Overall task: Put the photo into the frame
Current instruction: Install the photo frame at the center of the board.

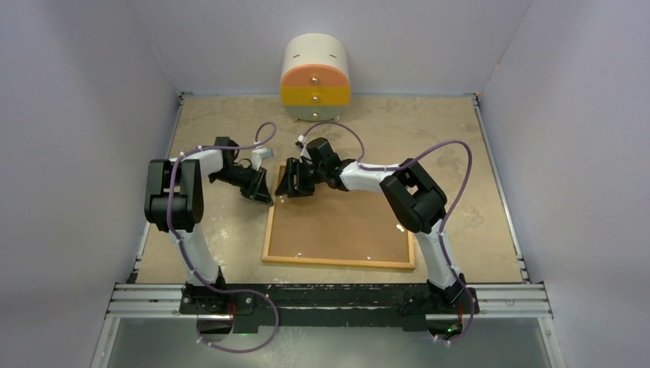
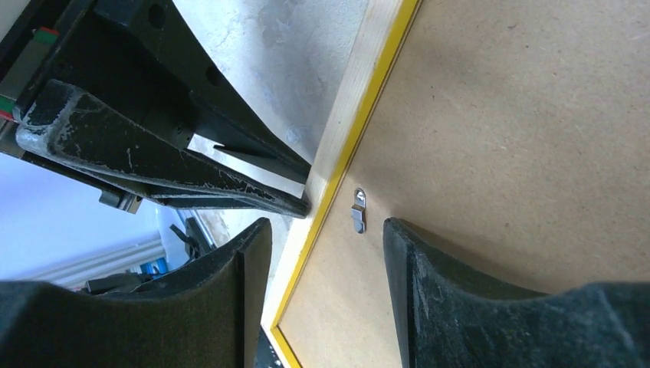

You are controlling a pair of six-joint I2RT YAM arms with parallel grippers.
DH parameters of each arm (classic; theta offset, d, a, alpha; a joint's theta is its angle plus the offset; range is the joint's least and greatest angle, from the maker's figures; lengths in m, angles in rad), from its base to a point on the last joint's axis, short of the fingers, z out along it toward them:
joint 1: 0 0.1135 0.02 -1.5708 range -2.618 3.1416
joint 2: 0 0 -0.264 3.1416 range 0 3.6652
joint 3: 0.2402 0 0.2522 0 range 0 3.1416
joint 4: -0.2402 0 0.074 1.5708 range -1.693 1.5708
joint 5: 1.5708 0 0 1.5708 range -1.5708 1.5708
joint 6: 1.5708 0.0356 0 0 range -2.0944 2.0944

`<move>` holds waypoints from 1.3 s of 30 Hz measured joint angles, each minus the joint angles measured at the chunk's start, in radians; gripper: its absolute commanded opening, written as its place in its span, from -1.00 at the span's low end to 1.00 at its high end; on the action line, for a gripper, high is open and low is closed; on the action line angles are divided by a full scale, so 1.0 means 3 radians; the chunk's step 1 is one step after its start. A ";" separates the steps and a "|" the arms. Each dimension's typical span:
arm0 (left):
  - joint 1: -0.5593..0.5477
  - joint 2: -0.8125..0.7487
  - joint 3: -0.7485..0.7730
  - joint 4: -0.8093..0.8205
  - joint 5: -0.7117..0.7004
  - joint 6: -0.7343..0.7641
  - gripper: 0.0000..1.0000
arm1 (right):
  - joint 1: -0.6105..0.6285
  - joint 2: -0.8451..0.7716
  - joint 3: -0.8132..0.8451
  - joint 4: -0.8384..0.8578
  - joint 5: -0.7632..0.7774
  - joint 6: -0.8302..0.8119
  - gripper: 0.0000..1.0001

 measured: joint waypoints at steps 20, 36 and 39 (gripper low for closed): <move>0.0000 -0.0005 -0.0005 0.0000 -0.0001 0.0003 -0.95 | 0.0113 0.0107 0.0090 0.0029 -0.0139 0.0005 0.09; 0.0000 -0.0020 -0.0023 0.0011 0.0001 0.0015 -1.00 | 0.0117 0.0196 0.0094 0.0261 -0.0175 0.0186 0.06; 0.0000 -0.0022 -0.0024 0.0011 0.0001 0.0018 -1.00 | 0.0121 0.0202 0.0094 0.0289 -0.0163 0.0217 0.06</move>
